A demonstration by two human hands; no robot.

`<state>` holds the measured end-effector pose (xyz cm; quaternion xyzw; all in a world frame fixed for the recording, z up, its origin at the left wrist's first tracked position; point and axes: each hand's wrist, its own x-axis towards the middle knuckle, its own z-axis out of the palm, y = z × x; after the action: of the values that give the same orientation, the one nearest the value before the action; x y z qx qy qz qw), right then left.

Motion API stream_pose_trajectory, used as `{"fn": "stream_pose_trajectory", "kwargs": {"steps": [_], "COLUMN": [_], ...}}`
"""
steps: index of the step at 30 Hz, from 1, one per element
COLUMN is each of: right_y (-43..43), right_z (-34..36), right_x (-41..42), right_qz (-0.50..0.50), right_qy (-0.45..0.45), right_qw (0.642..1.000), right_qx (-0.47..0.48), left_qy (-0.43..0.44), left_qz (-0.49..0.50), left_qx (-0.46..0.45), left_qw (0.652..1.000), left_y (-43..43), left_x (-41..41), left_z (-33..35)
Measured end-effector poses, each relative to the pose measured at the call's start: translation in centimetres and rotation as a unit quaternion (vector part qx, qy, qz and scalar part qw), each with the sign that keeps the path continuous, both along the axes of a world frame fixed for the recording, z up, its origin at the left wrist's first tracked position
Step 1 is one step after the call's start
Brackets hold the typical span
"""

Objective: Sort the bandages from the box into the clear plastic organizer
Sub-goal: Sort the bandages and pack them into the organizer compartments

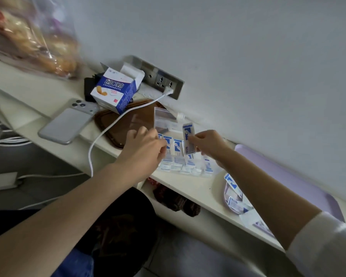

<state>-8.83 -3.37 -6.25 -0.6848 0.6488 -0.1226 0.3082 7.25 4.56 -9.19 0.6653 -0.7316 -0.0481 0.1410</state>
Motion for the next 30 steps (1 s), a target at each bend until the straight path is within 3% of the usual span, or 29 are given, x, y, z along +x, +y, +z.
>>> {"fn": "stream_pose_trajectory", "kwargs": {"steps": [10, 30], "right_y": [-2.0, -1.7], "right_z": [-2.0, -2.8], "right_x": [2.1, 2.5], "right_qz": [-0.021, 0.076], "right_qy": [0.077, 0.204], "right_qw": [0.991, 0.975], "right_qx": [0.111, -0.035], "left_qy": [0.016, 0.044], "left_qz": [-0.001, -0.009], "left_qx": [-0.016, 0.017], "left_qw": [1.0, 0.999], "left_y": [-0.2, -0.6], "left_x": [0.1, 0.2], "left_z": [0.2, 0.3]}}
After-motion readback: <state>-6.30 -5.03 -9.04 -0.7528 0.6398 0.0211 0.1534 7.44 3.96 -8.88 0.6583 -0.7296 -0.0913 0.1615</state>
